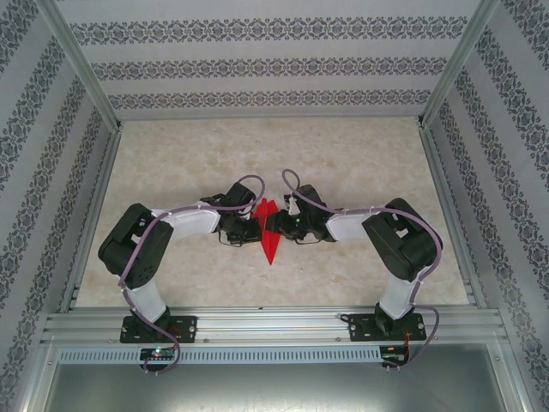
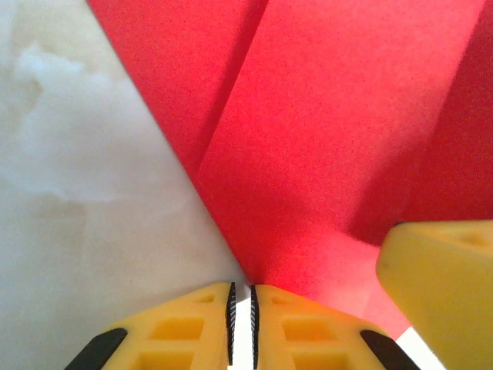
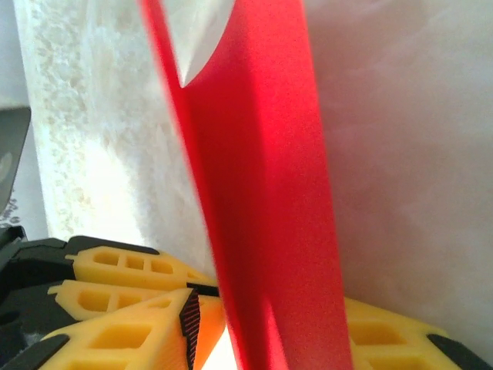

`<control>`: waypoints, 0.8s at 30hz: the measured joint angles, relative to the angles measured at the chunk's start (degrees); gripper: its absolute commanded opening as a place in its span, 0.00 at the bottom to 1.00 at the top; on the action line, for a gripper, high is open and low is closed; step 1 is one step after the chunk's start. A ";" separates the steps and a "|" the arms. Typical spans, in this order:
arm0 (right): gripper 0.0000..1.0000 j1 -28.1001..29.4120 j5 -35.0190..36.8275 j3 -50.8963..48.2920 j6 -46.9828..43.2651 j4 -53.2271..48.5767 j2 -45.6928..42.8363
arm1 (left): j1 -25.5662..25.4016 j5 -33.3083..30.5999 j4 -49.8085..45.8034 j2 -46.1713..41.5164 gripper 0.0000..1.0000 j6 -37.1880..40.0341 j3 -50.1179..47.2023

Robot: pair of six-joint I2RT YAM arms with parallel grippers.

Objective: Fold a paper plane with a square sheet of paper (pick it up from the middle)
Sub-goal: Turn over the paper at the center of the table.

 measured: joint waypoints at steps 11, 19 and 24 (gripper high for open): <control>0.32 1.09 2.78 3.34 -4.15 -5.81 -0.15 | 0.00 -0.72 -0.07 -1.68 0.16 -0.02 -0.74; 0.24 1.09 3.41 4.61 -5.49 -8.02 -0.13 | 0.00 -3.76 0.09 -7.74 0.17 -0.70 -3.69; 0.14 1.09 4.66 4.72 -6.51 -10.69 -0.57 | 0.00 -8.15 -0.22 -12.20 0.17 -1.51 -4.90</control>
